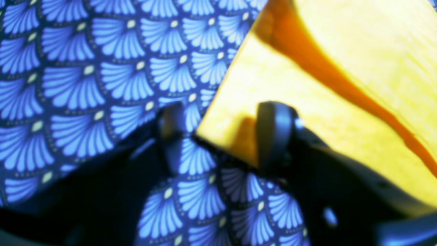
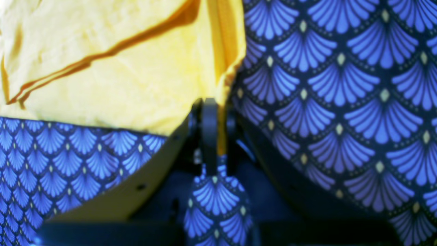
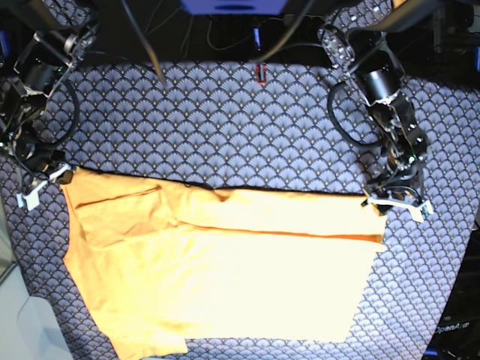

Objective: Fold the T-shirt properly
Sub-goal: 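Grasp the folded edge again with both grippers, then pull the folded edge with both grippers away from the shirt body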

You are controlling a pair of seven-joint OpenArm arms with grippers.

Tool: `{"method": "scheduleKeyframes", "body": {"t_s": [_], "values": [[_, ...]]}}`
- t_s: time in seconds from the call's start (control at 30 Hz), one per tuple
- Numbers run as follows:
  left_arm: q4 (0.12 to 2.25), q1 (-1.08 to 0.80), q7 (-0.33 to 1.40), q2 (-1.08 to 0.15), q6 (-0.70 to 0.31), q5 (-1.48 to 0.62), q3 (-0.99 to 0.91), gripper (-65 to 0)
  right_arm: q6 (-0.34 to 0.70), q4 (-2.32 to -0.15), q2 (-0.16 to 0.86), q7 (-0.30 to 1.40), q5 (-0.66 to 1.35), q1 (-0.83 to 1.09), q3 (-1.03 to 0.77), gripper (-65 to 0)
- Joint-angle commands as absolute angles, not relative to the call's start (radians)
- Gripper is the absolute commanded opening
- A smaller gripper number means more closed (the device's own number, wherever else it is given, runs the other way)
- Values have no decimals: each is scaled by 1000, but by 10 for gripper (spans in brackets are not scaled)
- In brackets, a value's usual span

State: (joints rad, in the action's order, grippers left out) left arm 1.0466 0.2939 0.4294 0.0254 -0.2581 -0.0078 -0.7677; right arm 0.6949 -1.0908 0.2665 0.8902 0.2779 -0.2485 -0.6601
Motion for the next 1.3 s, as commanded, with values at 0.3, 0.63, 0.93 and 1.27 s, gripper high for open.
{"method": "scheduleKeyframes", "body": {"t_s": [0.3,0.63,0.93,1.27], "values": [[1058,315,421,18,-266,-16,-763,-614,698,-1112,288,877,295,-263,-661,-650],[1087,272,432,13,-268,-15,-765,-650,698,-1282,283,911,295,-176,-668,-650],[1348,145,550,24,-269,-16,-766,-650,698,-1334,278,952,295,-97,-691,-650],[1478,16,561,24,-271,-16,-765,-650,698,-1334,255,941,295,30,-789,-650]]}}
